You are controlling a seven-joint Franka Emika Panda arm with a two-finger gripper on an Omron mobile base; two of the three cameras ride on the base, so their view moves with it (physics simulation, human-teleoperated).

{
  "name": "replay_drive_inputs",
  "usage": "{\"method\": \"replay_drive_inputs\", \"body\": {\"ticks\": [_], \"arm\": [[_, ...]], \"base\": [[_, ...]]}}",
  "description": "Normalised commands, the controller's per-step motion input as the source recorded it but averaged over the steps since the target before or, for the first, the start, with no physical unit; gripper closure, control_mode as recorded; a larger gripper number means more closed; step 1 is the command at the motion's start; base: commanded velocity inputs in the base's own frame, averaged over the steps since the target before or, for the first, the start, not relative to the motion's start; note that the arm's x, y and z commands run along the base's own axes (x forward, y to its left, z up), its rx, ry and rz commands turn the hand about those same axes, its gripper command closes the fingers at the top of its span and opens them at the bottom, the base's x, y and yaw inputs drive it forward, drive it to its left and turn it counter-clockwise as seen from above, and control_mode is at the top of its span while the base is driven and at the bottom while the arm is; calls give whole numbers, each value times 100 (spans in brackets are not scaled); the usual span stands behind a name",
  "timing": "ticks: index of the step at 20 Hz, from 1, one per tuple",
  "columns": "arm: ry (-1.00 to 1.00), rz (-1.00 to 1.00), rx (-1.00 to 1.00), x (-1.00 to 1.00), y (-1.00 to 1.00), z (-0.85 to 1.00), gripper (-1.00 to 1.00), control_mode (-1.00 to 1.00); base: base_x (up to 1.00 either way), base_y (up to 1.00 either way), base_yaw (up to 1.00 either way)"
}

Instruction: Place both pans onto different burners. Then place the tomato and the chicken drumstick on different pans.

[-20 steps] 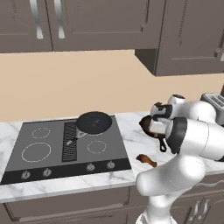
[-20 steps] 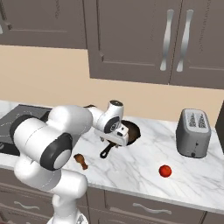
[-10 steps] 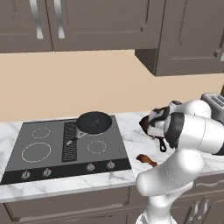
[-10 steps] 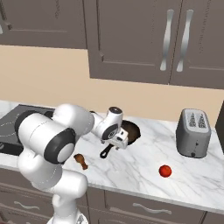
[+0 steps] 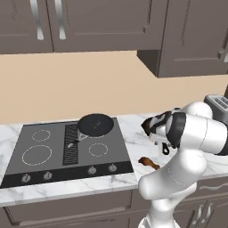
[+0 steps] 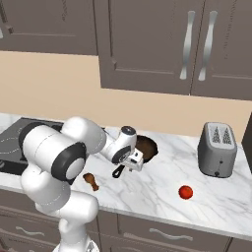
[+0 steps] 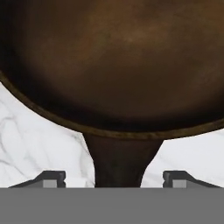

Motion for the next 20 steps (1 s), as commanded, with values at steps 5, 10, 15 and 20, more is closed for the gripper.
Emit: {"method": "replay_drive_inputs", "body": {"ticks": [5,10,15,20], "arm": [[0,0,0,0,0,0,100,-100],[-5,12,-2,0,8,24,100,-100],[-14,23,-5,-8,14,41,100,-100],[-13,26,-9,-14,16,38,100,-100]], "base": [[0,0,0],[0,0,0],[0,0,0],[0,0,0]]}}
